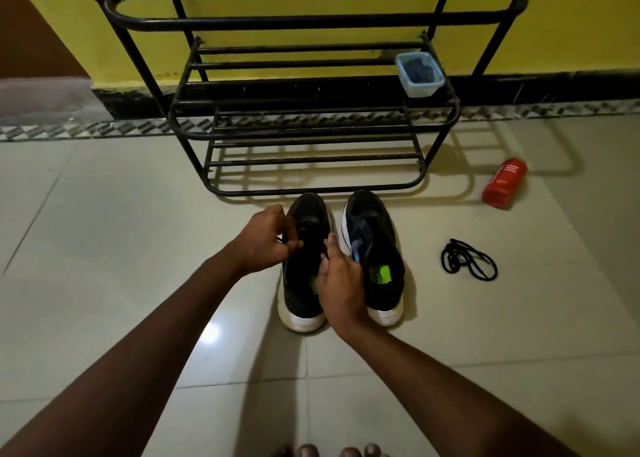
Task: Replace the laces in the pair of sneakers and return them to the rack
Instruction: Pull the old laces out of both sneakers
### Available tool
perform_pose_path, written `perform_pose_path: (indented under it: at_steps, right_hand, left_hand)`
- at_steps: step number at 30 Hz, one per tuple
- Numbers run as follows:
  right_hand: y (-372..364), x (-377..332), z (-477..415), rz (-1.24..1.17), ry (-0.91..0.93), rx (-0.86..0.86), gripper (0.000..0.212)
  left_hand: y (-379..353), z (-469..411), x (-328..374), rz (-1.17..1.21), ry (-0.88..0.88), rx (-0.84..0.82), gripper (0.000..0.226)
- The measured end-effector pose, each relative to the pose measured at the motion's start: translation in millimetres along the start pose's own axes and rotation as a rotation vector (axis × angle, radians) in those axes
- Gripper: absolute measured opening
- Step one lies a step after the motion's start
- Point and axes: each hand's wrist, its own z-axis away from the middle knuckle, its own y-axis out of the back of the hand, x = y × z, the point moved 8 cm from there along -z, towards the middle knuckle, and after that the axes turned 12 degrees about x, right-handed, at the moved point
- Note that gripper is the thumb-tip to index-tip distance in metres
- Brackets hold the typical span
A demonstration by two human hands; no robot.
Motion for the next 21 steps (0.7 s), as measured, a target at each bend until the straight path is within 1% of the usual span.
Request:
perform_pose_path:
  at_steps: [1, 3, 5, 6, 8, 10, 12, 14, 15, 17, 19, 21]
  right_hand:
    - [-1, 0, 0, 0.000, -0.004, -0.009, 0.048]
    - [-2, 0, 0, 0.003, 0.006, -0.006, 0.047]
    - [-2, -2, 0, 0.006, 0.019, -0.002, 0.046]
    - [-2, -4, 0, -0.002, 0.024, 0.000, 0.046]
    - [0, -6, -2, -0.037, 0.027, -0.012, 0.047]
    - [0, -10, -5, -0.066, 0.039, -0.039, 0.050]
    - [-2, -17, -8, -0.055, 0.091, -0.083, 0.051]
    - [-4, -24, -13, 0.000, 0.153, -0.130, 0.048]
    - [-4, -27, -16, 0.047, 0.168, -0.159, 0.046]
    - [-4, -33, -24, 0.165, 0.206, -0.219, 0.040]
    - [-5, -41, -30, 0.247, 0.286, -0.256, 0.035]
    - [-3, -47, -35, 0.204, 0.328, -0.244, 0.026]
  left_hand:
    - [3, 0, -2, 0.005, 0.005, 0.035, 0.020]
    - [15, 0, -4, 0.020, 0.046, 0.167, 0.023]
    - [24, 2, -16, 0.004, 0.153, 0.304, 0.022]
    - [25, 4, -25, -0.027, 0.216, 0.323, 0.020]
    - [17, 10, -45, -0.050, 0.305, 0.240, 0.019]
    - [3, 23, -48, 0.085, 0.340, 0.102, 0.032]
    - [-10, 38, -38, 0.264, 0.301, 0.003, 0.055]
    - [-20, 50, -30, 0.312, 0.226, -0.014, 0.071]
    - [-23, 54, -29, 0.273, 0.189, 0.008, 0.073]
    - [-29, 60, -27, 0.166, 0.102, 0.066, 0.069]
    - [-36, 64, -22, 0.098, 0.045, 0.086, 0.066]
    - [-41, 65, -19, -0.003, 0.035, 0.104, 0.068]
